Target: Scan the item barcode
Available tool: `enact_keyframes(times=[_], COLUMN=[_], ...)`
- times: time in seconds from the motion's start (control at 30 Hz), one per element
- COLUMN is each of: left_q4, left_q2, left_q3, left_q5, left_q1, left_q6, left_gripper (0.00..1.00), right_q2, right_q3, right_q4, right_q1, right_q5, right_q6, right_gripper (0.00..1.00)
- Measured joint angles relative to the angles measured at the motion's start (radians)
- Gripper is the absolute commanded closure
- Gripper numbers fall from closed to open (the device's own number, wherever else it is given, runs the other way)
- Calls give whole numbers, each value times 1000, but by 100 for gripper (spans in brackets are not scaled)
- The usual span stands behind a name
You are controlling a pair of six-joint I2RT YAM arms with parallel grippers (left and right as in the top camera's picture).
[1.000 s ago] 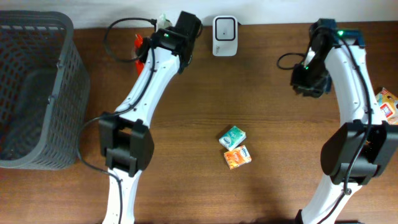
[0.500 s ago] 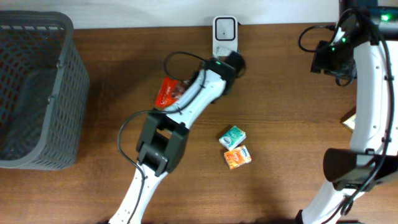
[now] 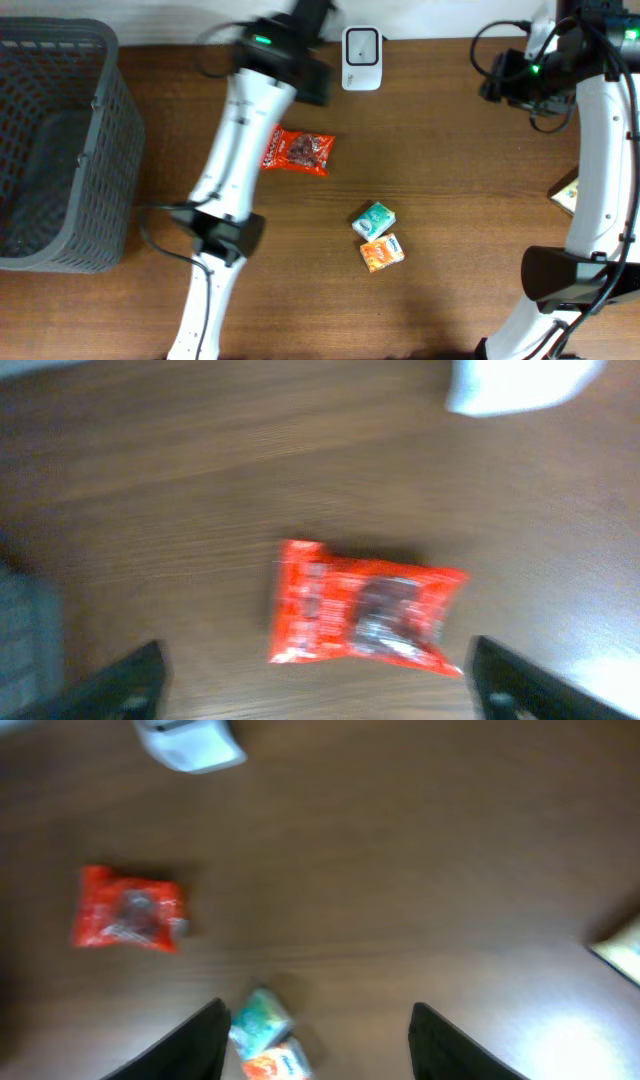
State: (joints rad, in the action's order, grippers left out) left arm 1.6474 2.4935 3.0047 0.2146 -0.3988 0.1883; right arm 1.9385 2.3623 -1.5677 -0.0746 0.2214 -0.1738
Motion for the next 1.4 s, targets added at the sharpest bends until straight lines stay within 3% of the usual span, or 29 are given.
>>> enact_keyframes(times=[0.07,0.2,0.37,0.53,0.83,1.03,1.07,1.13,1.4], left_q4=[24,39,40,40,40,40,40,40,40], left_q2=[0,2,2,2,2,2,2,2,2], left_q3=[3,-3,-12,-30,-39,-39,-40,-41,-42], left_q5=[1,-20,-61,-70,-71,-73,-74,-74,-77], left_q1=[82,190,235,251,252,252,252,252,252], left_q6=[-3,-3,-4,-5,-5,-5,-5,-5,-5], left_gripper=[1,0,1,1,1,1,1,1,1], right_q2=[4,64,247,415,514,554,554,554,554], right_q3=[-9,-66,-138,-143,-143,-149,-151,-152,-155], right_q4=[66,274,469,552,608,584,573,499,236], right_q1=[36,206,417,517,570,607,607,605,513], right_q5=[60,140,122,84,82,66,55,-20,-286], right_q6=[5,17,-12,-95,-165,-167,-167,-169,-170], right_gripper=[64,66,75,81,77,78,82,87,86])
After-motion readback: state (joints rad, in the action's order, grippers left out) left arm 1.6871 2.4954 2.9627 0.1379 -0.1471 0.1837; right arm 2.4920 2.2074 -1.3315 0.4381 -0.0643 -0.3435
